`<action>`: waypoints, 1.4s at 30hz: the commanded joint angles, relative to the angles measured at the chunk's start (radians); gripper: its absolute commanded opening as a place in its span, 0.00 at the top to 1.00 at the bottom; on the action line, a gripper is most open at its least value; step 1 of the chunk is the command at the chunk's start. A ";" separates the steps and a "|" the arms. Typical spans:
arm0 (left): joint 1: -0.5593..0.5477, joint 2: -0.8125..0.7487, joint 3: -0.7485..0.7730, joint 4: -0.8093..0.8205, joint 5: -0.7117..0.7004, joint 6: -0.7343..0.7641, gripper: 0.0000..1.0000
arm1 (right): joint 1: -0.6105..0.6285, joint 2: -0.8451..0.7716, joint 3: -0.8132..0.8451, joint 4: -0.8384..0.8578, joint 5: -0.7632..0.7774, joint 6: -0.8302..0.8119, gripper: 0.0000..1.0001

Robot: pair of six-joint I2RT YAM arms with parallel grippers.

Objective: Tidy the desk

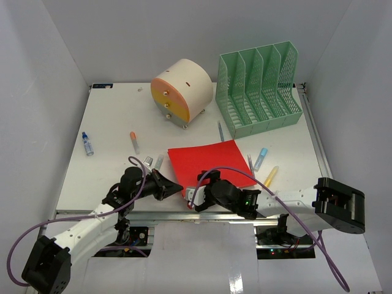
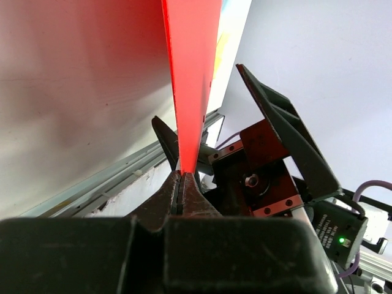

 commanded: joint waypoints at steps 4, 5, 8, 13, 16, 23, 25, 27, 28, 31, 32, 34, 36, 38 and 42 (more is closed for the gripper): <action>-0.003 -0.026 0.042 -0.003 -0.003 -0.040 1.00 | 0.011 0.029 -0.014 0.085 0.044 -0.018 0.31; -0.003 -0.029 0.044 -0.005 -0.004 -0.041 1.00 | 0.011 0.030 -0.014 0.082 0.040 -0.017 0.36; -0.004 -0.041 0.054 -0.021 -0.008 -0.039 1.00 | 0.011 0.033 -0.012 0.070 0.028 -0.015 0.44; -0.004 -0.066 0.067 -0.053 -0.015 -0.035 1.00 | 0.013 0.051 0.010 0.023 0.011 -0.007 0.60; -0.003 -0.084 0.076 -0.072 -0.020 -0.033 1.00 | 0.011 0.063 0.035 -0.006 0.007 0.004 0.72; -0.004 -0.140 0.143 -0.192 -0.056 0.008 0.48 | 0.011 0.047 0.067 -0.040 -0.004 0.014 0.81; -0.003 -0.147 0.176 -0.240 -0.069 0.035 0.31 | 0.008 0.034 0.073 -0.048 -0.012 0.014 0.84; -0.003 -0.153 0.218 -0.283 -0.092 0.069 0.26 | 0.001 0.018 0.079 -0.066 -0.022 0.012 0.85; -0.003 -0.156 0.239 -0.296 -0.107 0.087 0.24 | -0.001 0.006 0.083 -0.074 -0.029 0.007 0.86; -0.003 -0.162 0.298 -0.353 -0.153 0.146 0.19 | -0.020 -0.028 0.101 -0.104 -0.054 -0.005 0.88; -0.003 -0.164 0.315 -0.374 -0.166 0.164 0.19 | -0.030 -0.041 0.111 -0.117 -0.067 -0.005 0.89; -0.003 -0.169 0.366 -0.418 -0.195 0.212 0.18 | -0.062 -0.066 0.158 -0.161 -0.103 0.003 0.91; -0.003 -0.183 0.410 -0.465 -0.225 0.259 0.18 | -0.121 -0.096 0.200 -0.233 -0.149 0.010 0.92; -0.003 -0.209 0.436 -0.487 -0.250 0.303 0.17 | -0.168 -0.141 0.246 -0.277 -0.244 0.017 0.92; -0.003 -0.299 0.472 -0.525 -0.327 0.361 0.16 | -0.247 -0.187 0.360 -0.388 -0.390 0.032 0.92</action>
